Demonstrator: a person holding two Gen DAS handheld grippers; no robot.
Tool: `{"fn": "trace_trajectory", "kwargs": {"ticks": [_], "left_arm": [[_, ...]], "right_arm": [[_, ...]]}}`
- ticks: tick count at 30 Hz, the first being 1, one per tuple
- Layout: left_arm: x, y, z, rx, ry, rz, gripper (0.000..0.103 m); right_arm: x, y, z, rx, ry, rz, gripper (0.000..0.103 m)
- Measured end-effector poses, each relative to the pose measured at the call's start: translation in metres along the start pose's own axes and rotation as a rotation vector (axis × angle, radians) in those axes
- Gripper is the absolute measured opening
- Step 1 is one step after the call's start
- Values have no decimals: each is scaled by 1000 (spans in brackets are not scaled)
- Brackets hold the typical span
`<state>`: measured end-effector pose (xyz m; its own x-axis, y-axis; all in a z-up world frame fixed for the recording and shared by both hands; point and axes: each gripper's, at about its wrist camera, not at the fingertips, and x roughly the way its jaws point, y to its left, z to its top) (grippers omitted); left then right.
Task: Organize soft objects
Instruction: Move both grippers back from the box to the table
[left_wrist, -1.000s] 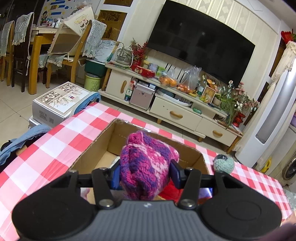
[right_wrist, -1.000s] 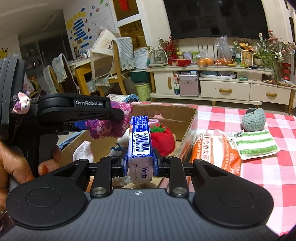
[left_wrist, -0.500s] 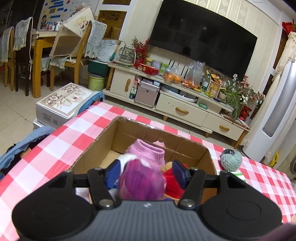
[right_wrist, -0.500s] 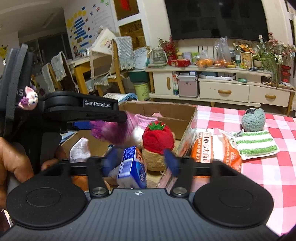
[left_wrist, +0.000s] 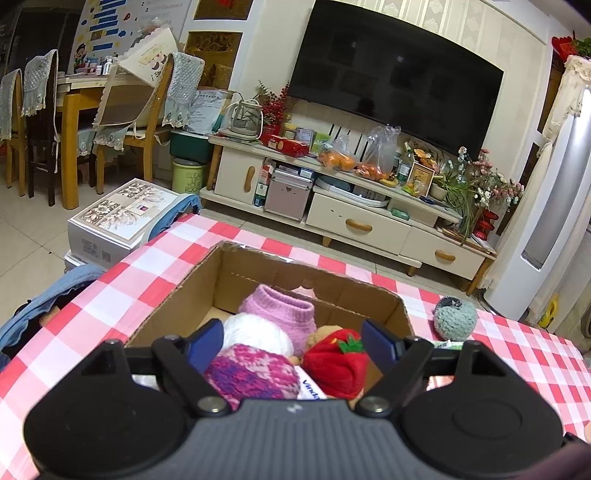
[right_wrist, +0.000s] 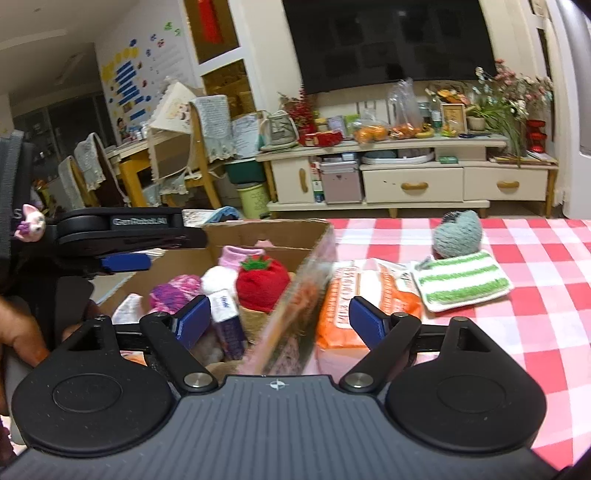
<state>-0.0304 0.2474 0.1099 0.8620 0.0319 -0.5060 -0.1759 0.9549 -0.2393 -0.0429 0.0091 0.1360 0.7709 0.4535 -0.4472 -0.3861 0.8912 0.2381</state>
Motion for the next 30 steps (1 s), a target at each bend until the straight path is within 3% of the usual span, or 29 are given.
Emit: {"fn": "trace_trajectory", "kwargs": {"ticks": [10, 24, 30], "left_arm": [[-1, -12, -3, 24, -2, -12, 95], [-1, -43, -10, 93, -2, -33, 97], [-3, -58, -15, 124, -1, -50, 97]], "right_arm": [[-6, -9, -9, 32, -6, -39, 103], [-7, -18, -13, 63, -24, -108, 103], [-5, -34, -17, 156, -13, -120, 103]]}}
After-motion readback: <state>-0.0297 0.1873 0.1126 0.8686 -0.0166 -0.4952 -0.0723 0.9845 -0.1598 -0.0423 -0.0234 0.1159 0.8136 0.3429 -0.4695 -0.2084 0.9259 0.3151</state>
